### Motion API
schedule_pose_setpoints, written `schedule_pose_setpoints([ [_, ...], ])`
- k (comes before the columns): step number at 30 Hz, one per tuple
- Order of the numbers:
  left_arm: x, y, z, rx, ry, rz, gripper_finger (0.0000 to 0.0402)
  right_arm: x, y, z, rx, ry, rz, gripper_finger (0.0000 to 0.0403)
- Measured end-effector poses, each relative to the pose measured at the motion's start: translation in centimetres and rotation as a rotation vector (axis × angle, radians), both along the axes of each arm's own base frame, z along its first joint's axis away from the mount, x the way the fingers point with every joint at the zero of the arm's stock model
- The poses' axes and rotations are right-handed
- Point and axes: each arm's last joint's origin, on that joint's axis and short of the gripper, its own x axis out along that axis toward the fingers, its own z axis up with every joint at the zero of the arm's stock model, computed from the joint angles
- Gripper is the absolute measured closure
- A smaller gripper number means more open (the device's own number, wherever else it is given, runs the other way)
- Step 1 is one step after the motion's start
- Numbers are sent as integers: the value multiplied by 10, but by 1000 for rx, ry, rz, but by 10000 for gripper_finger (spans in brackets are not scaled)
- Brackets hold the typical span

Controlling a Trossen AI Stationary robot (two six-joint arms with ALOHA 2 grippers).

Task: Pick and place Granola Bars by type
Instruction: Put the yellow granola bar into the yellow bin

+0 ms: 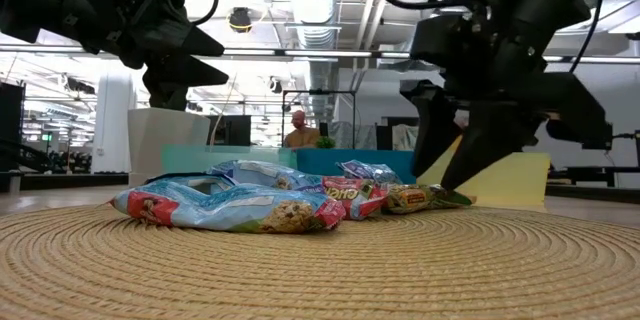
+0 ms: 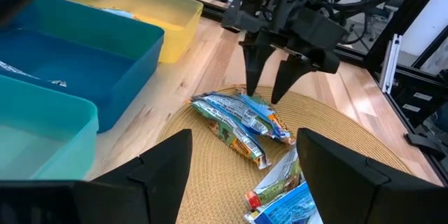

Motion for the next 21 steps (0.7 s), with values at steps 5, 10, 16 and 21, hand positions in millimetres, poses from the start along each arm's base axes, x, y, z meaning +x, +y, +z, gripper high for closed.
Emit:
schedule_pose_setpoints([
  [5, 0, 0, 0, 0, 1, 0, 152, 1, -6, 0, 0, 2, -20, 207],
  [10, 0, 0, 0, 1, 2, 1, 152, 2, -10, 0, 34, 12, -16, 211],
  [16, 0, 0, -1, 2, 6, 2, 152, 3, -14, -1, 58, 21, -47, 211],
  [21, 0, 0, -1, 2, 6, 2, 152, 3, -15, -1, 56, 21, -45, 217],
])
